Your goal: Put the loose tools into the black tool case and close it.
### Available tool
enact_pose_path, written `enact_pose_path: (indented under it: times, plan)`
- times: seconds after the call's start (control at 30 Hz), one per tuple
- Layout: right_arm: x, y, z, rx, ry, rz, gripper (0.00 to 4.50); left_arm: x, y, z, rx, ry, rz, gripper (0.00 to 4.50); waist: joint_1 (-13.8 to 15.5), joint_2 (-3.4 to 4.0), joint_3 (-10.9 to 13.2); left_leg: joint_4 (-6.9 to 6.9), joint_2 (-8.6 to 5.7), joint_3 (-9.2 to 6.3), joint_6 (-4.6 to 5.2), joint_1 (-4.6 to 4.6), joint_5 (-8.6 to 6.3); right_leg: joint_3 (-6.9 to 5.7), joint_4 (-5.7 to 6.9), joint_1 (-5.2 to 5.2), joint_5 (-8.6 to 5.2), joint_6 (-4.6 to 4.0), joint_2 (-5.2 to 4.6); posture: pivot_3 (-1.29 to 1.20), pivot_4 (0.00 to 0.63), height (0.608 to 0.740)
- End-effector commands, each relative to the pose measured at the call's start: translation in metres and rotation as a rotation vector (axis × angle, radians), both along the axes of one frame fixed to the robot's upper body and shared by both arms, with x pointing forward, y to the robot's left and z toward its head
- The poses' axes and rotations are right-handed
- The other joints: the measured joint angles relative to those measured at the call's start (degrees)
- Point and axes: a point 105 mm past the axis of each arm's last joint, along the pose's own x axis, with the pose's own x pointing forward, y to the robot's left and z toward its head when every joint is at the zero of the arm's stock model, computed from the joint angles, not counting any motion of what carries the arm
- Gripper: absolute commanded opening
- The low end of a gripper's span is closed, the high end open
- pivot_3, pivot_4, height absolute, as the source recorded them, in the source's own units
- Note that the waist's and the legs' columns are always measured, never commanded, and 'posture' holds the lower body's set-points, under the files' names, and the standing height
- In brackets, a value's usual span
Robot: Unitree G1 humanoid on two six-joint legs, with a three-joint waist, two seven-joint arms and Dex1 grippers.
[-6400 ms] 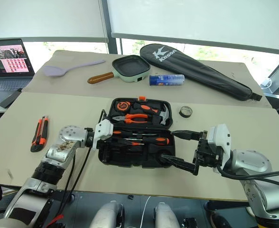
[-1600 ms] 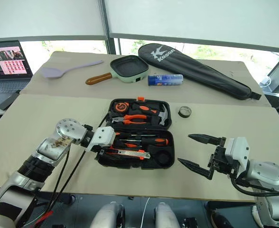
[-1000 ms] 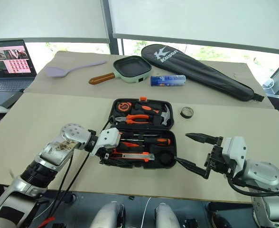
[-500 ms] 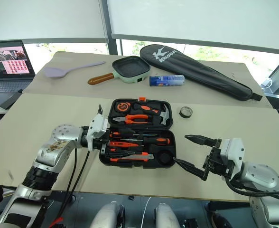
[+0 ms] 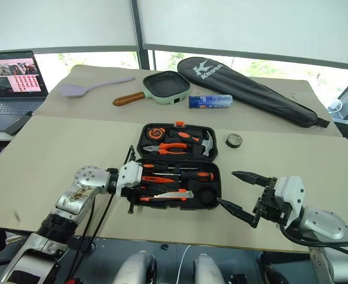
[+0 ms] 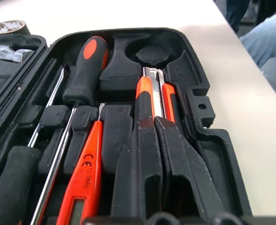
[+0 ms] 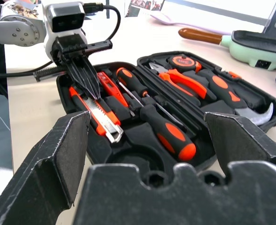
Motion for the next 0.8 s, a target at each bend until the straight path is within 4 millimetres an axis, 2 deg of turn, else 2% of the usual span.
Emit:
enact_pose_path:
  times: [0.03,0.2,0.27,0.4,0.47,0.5,0.57,0.63,0.67,0.7,0.8]
  plan:
    - [-0.001,0.003,0.012,0.002,-0.061,0.01,4.5,-0.004,-0.003,-0.025,0.095,0.093,0.011,0.08,0.0,0.01,0.0,0.0,0.0,-0.01,0.0,0.03,0.0,0.0,0.0,0.04,0.0,0.0,-0.01,0.0,0.15,0.74]
    - [-0.002,0.005,0.012,0.012,-0.058,0.006,4.5,-0.015,-0.004,-0.045,0.189,0.307,0.046,0.08,-0.1,0.13,-0.1,0.0,0.0,-0.02,0.0,0.04,0.0,0.0,0.0,0.04,-0.01,0.02,-0.01,0.0,0.15,0.74]
    - [-0.002,0.006,0.011,0.015,-0.057,0.005,4.5,-0.014,-0.008,-0.047,0.181,0.307,0.058,0.08,-0.1,0.25,-0.3,0.0,-0.02,-0.02,0.01,0.04,-0.01,0.0,-0.01,0.05,-0.02,0.04,-0.01,0.0,0.15,0.74]
    - [0.0,0.004,0.013,0.018,-0.064,-0.018,4.5,-0.008,-0.011,-0.033,0.088,0.241,0.065,0.08,0.1,0.51,-0.5,0.0,-0.09,-0.02,0.03,0.05,-0.02,0.0,-0.03,0.09,-0.05,0.09,-0.09,0.0,0.15,0.74]
    - [0.0,-0.001,0.012,0.009,-0.063,-0.04,4.5,-0.001,-0.009,-0.018,-0.006,0.205,0.1,0.08,0.0,0.51,-0.5,0.01,-0.09,-0.03,0.04,0.04,-0.02,0.01,-0.03,0.09,-0.05,0.09,-0.09,0.0,0.15,0.74]
    - [0.001,-0.012,0.012,0.02,-0.063,-0.098,4.5,0.001,-0.003,0.004,-0.133,0.211,0.115,0.32,0.0,0.51,-0.5,0.01,-0.09,-0.03,0.03,0.03,-0.02,0.01,-0.03,0.08,-0.05,0.08,-0.09,0.0,0.15,0.74]
    - [0.003,-0.028,0.012,0.042,-0.064,-0.184,4.5,-0.002,0.007,0.033,-0.296,0.21,0.101,0.72,-0.2,0.51,-0.5,-0.01,-0.08,-0.04,0.04,-0.01,-0.02,0.02,-0.03,0.01,-0.05,0.08,-0.09,0.0,0.15,0.74]
    - [0.005,-0.051,0.012,0.107,-0.071,-0.319,4.5,-0.001,0.021,0.058,-0.408,0.102,0.122,1.43,-0.2,0.39,-0.4,-0.02,0.0,-0.17,0.04,-0.17,-0.02,0.02,-0.01,-0.15,-0.05,0.07,-0.06,0.0,0.15,0.74]
    - [0.005,-0.059,0.012,0.126,-0.073,-0.361,4.5,0.0,0.027,0.066,-0.439,0.07,0.134,1.8,-0.2,0.39,-0.4,-0.02,0.03,-0.23,0.04,-0.2,-0.02,0.0,-0.01,-0.18,-0.05,0.05,-0.03,0.0,0.15,0.74]
    - [0.002,-0.071,0.003,0.111,-0.067,-0.413,4.5,0.003,0.04,0.074,-0.48,0.049,0.184,2.16,-0.3,0.4,-0.4,-0.02,0.03,-0.25,0.03,-0.2,-0.02,-0.01,-0.01,-0.18,-0.04,0.05,-0.03,0.0,0.15,0.74]
    - [-0.009,-0.095,-0.019,0.049,-0.045,-0.514,4.5,0.008,0.076,0.081,-0.517,0.035,0.328,3.19,-0.4,0.43,-0.4,-0.07,0.01,-0.2,0.03,-0.06,-0.03,0.03,-0.02,-0.08,-0.06,0.03,-0.04,0.0,0.15,0.74]
